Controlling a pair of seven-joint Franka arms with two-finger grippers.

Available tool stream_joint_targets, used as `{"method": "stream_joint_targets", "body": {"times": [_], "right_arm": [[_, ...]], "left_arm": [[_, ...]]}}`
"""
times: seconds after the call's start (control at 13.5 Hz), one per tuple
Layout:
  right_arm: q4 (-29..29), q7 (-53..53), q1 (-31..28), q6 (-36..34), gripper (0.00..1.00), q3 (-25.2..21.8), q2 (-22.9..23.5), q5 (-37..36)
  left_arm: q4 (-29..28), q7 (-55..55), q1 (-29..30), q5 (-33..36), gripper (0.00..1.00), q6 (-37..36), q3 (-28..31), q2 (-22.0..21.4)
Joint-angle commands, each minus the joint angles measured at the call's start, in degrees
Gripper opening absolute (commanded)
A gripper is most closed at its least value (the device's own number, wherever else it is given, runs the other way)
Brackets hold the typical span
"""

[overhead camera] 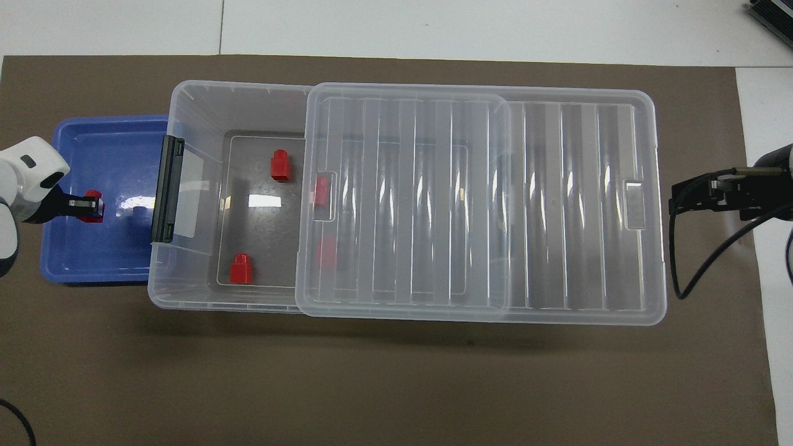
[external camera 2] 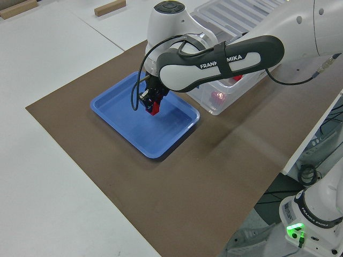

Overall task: Place red block in blue tray from box
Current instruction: 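Lower the red block into the blue tray and open the left gripper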

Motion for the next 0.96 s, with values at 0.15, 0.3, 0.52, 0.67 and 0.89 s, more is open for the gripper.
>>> {"method": "stream_joint_targets", "body": {"times": [0.15,0.3,0.52,0.67,0.89], "right_arm": [[-1.02,0.40,-0.85,2.30,0.96,0.35,-0.60,0.61],[-1.55,0.40,-0.85,3.54,0.78,0.26,-0.60,0.61],[-1.81,0.32,-1.81,3.98,0.17,0.17,-0.60,0.61],[-3.65,0.32,-2.34,6.61,0.00,0.17,-1.21,0.61],[-6.29,0.32,-4.09,10.74,0.00,0.09,-1.92,0.61]], "left_arm": [[-1.39,0.97,0.10,-0.23,0.00,5.75,-0.34,2.02],[-1.48,0.88,0.10,-0.23,0.00,6.63,-0.34,2.46],[-1.48,0.88,-0.07,-0.23,0.00,6.90,-0.34,2.81],[-2.00,0.88,-0.25,-0.23,0.00,7.78,-0.34,2.99],[-6.04,0.71,-0.07,-0.23,0.00,13.21,-0.34,2.90]]}}
